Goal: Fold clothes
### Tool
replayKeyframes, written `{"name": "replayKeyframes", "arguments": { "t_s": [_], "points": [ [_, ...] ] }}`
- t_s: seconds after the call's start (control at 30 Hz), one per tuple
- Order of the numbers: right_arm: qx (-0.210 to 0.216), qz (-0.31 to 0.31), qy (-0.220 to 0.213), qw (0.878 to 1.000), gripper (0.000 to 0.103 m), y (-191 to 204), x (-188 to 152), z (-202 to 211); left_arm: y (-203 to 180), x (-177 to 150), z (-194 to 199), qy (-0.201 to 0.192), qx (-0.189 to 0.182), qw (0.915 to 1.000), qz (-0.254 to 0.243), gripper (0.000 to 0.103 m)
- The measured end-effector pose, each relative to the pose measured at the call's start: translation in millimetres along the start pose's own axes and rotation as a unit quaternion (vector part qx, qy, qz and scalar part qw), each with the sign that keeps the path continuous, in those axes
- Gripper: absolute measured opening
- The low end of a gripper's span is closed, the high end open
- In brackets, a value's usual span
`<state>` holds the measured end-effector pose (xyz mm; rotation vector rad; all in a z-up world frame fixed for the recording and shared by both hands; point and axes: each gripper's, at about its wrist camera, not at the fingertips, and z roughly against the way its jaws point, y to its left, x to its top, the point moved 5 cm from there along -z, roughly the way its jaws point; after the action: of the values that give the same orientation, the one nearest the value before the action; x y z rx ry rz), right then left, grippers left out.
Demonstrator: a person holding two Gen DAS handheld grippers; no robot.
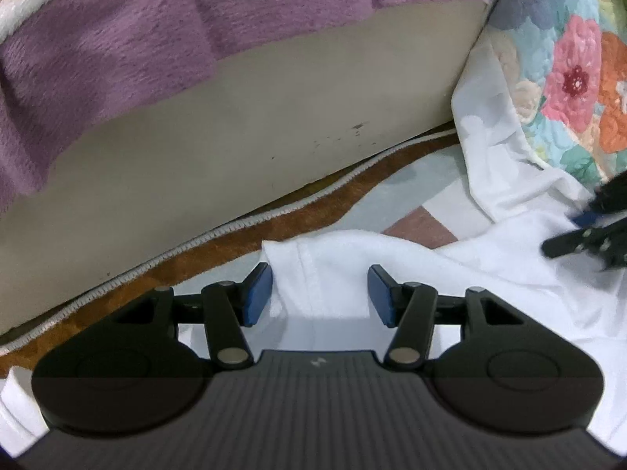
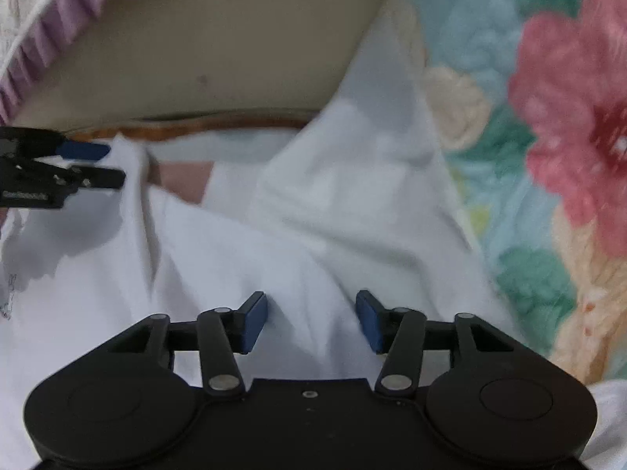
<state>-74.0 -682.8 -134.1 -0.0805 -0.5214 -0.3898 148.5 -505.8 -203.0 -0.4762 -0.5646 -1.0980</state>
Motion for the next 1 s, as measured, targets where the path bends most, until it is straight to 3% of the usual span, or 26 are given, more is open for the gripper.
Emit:
{"name": "replayKeyframes", "arguments": {
  "t_s": [0.03,0.07,0.1,0.13,0.2,0.27,0.33,0.47,0.53,0.63,0.7,0.77,0.8,0.87,0.93,1.0],
  "points": [
    [0.002,0.009,-0.007,1.000,0.006,4.9,-0.7,3.4,-1.8,0.0,0.2,-0.002,0.004,1.0000,-0.006,0.051],
    [0.003,0.019,-0.014,1.000,0.006,9.9,-1.4,6.7,-5.9,0.0,0.8,-0.006,0.007,0.9997,-0.024,0.034],
    [0.001,0.021,-0.031,0.999,0.005,12.5,-1.4,14.0,-8.7,-0.3,3.6,-0.013,0.017,0.9985,-0.050,0.003],
    [-0.008,0.009,-0.068,0.998,0.005,10.9,0.0,28.9,-11.4,-0.5,6.5,-0.019,0.027,0.9966,-0.076,0.004],
    [-0.026,-0.014,-0.133,0.991,0.004,6.5,1.4,56.4,-10.8,0.3,17.8,-0.044,0.050,0.9945,-0.081,0.004],
    [-0.044,-0.028,-0.156,0.986,0.003,-2.4,-3.5,66.9,-9.1,1.9,31.1,-0.077,0.061,0.9927,-0.070,0.004],
    [-0.061,-0.018,-0.141,0.988,0.003,-5.2,-10.2,58.4,-7.2,4.2,40.2,-0.103,0.068,0.9911,-0.050,0.004],
    [-0.071,-0.023,-0.123,0.990,0.003,-11.3,-12.3,37.5,-10.8,1.4,19.9,-0.077,0.099,0.9899,-0.067,0.004],
    [-0.079,-0.018,-0.108,0.991,0.003,-13.9,-9.8,25.1,-12.2,-3.8,5.2,-0.041,0.095,0.9923,-0.068,0.004],
    [-0.077,-0.035,-0.083,0.993,0.003,-22.3,-8.9,7.7,-16.4,-2.9,2.5,-0.037,0.112,0.9892,-0.088,0.005],
    [-0.098,-0.051,-0.091,0.990,0.004,-32.4,-8.9,11.6,-14.7,-0.4,2.0,-0.028,0.124,0.9883,-0.084,0.011],
    [-0.135,-0.094,-0.121,0.979,0.005,-52.1,-9.8,29.1,-11.4,2.9,2.8,-0.021,0.138,0.9874,-0.074,0.017],
    [-0.145,-0.130,-0.144,0.970,0.012,-65.7,-13.1,44.6,-11.1,5.3,7.1,-0.025,0.140,0.9874,-0.069,0.019],
    [-0.150,-0.192,-0.184,0.952,0.017,-89.7,-25.3,79.6,-16.2,9.7,18.8,-0.047,0.139,0.9868,-0.068,0.020],
    [-0.157,-0.203,-0.204,0.945,0.019,-100.6,-43.9,114.1,-26.8,13.8,33.9,-0.081,0.133,0.9850,-0.075,0.028],
    [-0.161,-0.201,-0.207,0.944,0.038,-105.8,-67.4,143.2,-42.9,16.0,47.2,-0.112,0.111,0.9842,-0.080,0.032]
  ]
}}
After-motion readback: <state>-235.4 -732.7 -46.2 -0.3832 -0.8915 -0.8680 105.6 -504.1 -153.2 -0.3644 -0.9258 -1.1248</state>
